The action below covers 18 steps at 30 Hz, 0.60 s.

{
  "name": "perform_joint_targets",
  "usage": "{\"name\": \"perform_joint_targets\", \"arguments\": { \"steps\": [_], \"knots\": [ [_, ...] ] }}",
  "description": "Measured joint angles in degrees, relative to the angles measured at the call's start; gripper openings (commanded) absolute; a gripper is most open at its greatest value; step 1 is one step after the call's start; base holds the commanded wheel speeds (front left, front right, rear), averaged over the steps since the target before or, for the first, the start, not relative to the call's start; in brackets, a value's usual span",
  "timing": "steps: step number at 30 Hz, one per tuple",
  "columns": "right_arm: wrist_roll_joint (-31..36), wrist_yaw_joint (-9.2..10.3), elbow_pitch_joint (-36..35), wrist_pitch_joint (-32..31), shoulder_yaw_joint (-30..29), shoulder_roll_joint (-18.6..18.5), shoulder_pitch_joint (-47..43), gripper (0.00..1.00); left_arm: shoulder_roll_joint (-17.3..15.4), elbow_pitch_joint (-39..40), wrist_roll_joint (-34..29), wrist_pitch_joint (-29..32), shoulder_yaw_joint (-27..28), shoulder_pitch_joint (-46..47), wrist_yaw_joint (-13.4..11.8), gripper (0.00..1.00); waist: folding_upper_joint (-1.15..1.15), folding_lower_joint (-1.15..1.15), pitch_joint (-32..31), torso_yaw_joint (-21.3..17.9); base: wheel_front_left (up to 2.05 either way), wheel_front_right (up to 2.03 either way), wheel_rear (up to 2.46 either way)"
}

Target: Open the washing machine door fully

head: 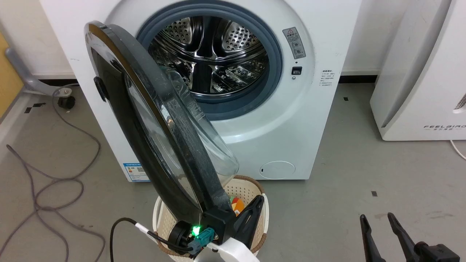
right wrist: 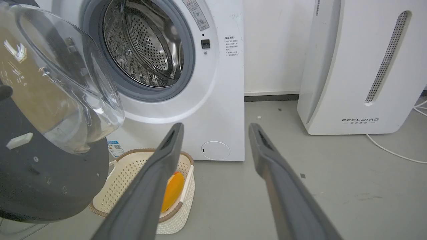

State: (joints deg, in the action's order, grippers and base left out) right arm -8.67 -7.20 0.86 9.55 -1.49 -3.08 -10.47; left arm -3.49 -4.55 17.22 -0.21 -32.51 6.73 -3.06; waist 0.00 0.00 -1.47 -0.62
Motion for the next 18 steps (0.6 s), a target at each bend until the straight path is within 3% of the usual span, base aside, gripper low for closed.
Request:
{"name": "perform_joint_targets", "arguments": {
  "steps": [10,18],
  "knots": [
    [-0.3,0.00,1.0,0.5,0.5,0.0,0.1,1.00,0.3,0.5,1.1,-0.4,1.1,-4.0,-4.8,0.00,0.00,0.00,-0.7,-0.2,0.00,0.00,0.00],
    [-0.3,0.00,1.4,0.7,0.2,0.0,0.1,1.00,-2.7,5.8,1.0,-0.2,2.7,-10.3,-8.7,0.00,0.00,0.00,-1.5,1.0,0.00,0.00,0.00]
  ]
}}
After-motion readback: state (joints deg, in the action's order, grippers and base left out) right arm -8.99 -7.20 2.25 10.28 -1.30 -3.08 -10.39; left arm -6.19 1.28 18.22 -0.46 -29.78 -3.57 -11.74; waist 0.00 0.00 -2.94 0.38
